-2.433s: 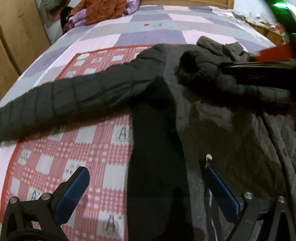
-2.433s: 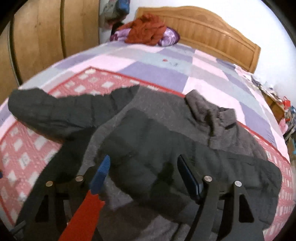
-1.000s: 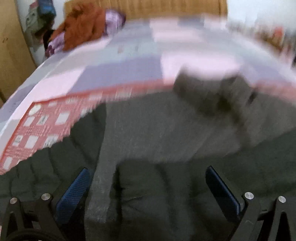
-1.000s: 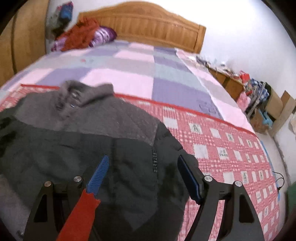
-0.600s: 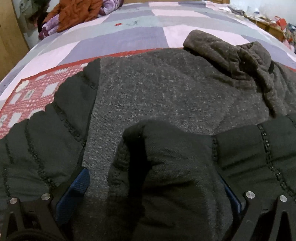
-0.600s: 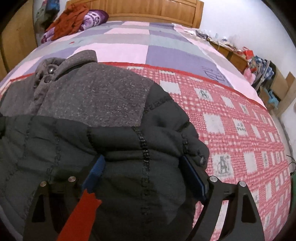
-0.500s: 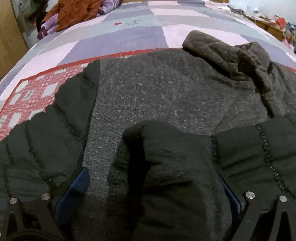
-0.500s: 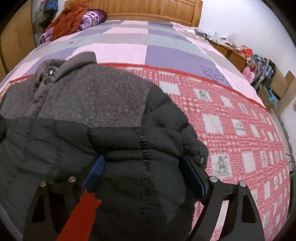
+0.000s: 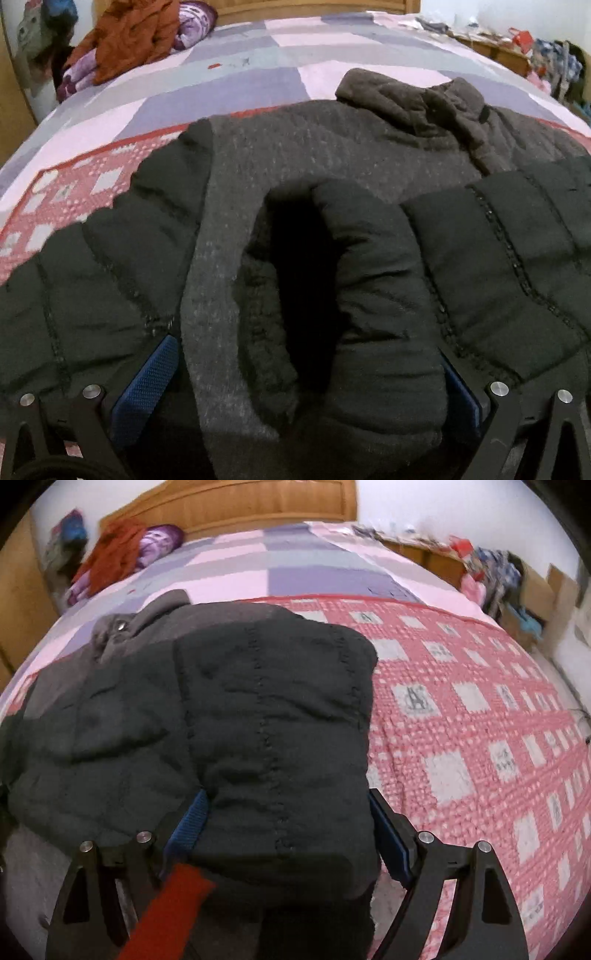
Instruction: Fold large clothes
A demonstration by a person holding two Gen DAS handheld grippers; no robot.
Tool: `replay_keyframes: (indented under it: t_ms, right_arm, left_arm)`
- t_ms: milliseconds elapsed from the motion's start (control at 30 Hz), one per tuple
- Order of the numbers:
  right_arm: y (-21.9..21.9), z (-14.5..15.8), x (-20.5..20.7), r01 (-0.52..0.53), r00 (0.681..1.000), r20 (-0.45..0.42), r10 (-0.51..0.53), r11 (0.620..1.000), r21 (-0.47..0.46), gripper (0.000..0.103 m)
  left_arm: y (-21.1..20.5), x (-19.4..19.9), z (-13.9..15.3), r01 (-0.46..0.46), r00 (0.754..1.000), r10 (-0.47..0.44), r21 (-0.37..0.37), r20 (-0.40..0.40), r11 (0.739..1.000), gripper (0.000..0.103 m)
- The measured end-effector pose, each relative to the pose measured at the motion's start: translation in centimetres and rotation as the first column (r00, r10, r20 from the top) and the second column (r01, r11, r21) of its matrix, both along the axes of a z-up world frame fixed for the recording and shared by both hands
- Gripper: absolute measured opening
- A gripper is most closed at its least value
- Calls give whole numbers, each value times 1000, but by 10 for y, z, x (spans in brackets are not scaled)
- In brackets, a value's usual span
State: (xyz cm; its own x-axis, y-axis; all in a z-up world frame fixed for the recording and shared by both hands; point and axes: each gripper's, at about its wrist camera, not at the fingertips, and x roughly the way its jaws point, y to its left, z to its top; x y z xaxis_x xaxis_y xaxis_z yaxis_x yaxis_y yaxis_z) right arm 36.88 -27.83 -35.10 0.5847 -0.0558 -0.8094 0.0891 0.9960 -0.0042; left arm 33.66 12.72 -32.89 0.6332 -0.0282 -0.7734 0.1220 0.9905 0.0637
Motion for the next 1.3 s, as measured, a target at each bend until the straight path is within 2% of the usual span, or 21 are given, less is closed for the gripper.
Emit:
replay_keyframes:
  t_ms: [67,133,200,300,467,567,633,700,733,800,900,1067,1133,1167,1300]
  right_arm:
    - [21,14,0,0,1000,31,4,994,-113,86]
    - [48,33,-6,-33,995,89,48,987,-159,86]
    - [77,47,-15,-82,985,135,104,984,-158,86]
    - [129,53,-18,-190,967,151,207,974,-120,86]
    - [219,44,-7,-305,939,140,313,949,-74,86]
    - [266,34,4,-329,932,137,335,942,-64,86]
    - [292,17,11,-340,934,89,346,937,-78,87]
    - [305,-16,26,-319,946,11,324,937,-142,88]
    - [297,-22,22,-297,949,70,306,947,-122,88]
    - [292,-24,19,-284,951,96,293,954,-96,88]
    - [294,-25,17,-283,950,100,295,952,-115,88]
    - [291,-26,13,-281,950,105,293,952,-121,88]
    - [286,-25,15,-281,950,105,293,952,-122,88]
    - [286,-25,15,-280,950,105,294,952,-125,88]
    - [289,-25,14,-276,951,107,292,951,-139,88]
  left_arm:
    - [-3,-5,6,2,1000,-2,6,8,1000,103]
    - [3,-13,16,-4,1000,5,-43,23,999,103]
    - [14,-24,27,-18,999,22,-113,31,993,103]
    - [29,-39,39,-37,998,44,-166,37,985,103]
    - [79,-71,57,-147,985,160,-165,70,975,103]
    - [131,-87,58,-266,959,277,-156,53,951,103]
    - [169,-97,56,-352,932,360,-141,31,925,103]
    - [204,-106,53,-430,900,435,-133,11,893,103]
    - [227,-113,52,-475,877,480,-134,5,870,103]
    - [264,-123,52,-543,836,549,-144,4,827,103]
    - [322,-139,49,-640,761,649,-186,-21,745,103]
    - [396,-163,34,-740,650,756,-291,-78,607,103]
    - [417,-163,24,-756,629,769,-320,-116,570,103]
    - [426,-160,19,-757,628,766,-336,-136,560,103]
    - [445,-139,1,-739,644,742,-403,-188,539,103]
